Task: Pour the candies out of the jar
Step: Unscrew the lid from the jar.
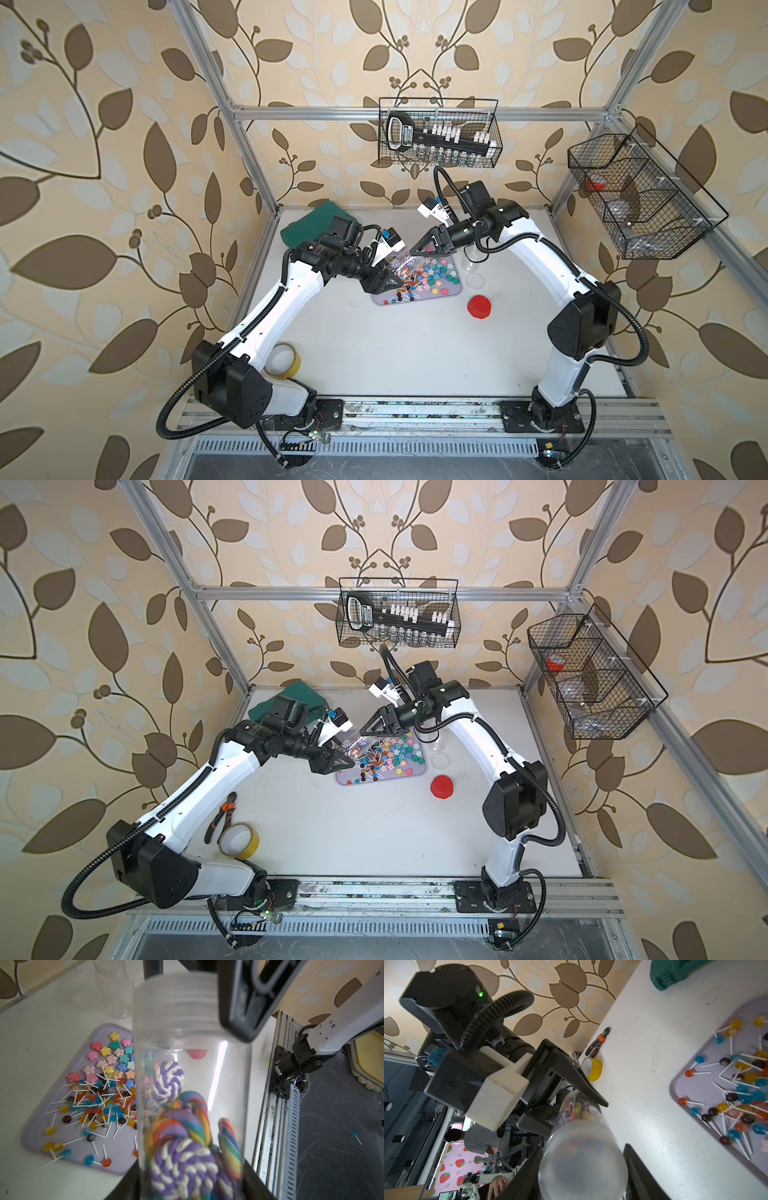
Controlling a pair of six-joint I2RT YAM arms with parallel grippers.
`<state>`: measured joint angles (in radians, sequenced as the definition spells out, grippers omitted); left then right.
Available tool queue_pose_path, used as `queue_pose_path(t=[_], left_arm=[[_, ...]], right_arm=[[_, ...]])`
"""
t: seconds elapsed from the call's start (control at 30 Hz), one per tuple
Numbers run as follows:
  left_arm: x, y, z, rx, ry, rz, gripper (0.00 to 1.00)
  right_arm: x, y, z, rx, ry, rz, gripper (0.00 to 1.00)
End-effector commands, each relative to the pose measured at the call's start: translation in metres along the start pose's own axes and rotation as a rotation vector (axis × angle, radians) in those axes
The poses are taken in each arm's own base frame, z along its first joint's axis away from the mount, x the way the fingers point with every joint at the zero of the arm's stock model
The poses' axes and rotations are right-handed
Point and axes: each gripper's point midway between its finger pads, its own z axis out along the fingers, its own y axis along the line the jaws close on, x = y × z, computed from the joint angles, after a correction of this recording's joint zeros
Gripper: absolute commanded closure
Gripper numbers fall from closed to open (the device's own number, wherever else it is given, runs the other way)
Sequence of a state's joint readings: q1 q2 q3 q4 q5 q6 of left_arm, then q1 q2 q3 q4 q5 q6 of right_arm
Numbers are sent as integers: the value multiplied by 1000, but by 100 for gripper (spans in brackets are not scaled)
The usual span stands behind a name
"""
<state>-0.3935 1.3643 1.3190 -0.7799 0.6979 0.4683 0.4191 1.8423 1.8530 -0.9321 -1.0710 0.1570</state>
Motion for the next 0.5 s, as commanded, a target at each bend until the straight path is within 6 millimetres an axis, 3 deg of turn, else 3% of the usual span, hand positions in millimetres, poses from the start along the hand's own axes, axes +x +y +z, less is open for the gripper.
queue_pose_path(t=[0.0, 0.47], left_arm=[[-16, -13, -8, 34, -67, 65, 75], [-16, -14, -8, 38, -67, 66, 75]], right_arm=[[-4, 3, -2, 5, -11, -30, 49], [-5, 0, -12, 19, -31, -30, 46]])
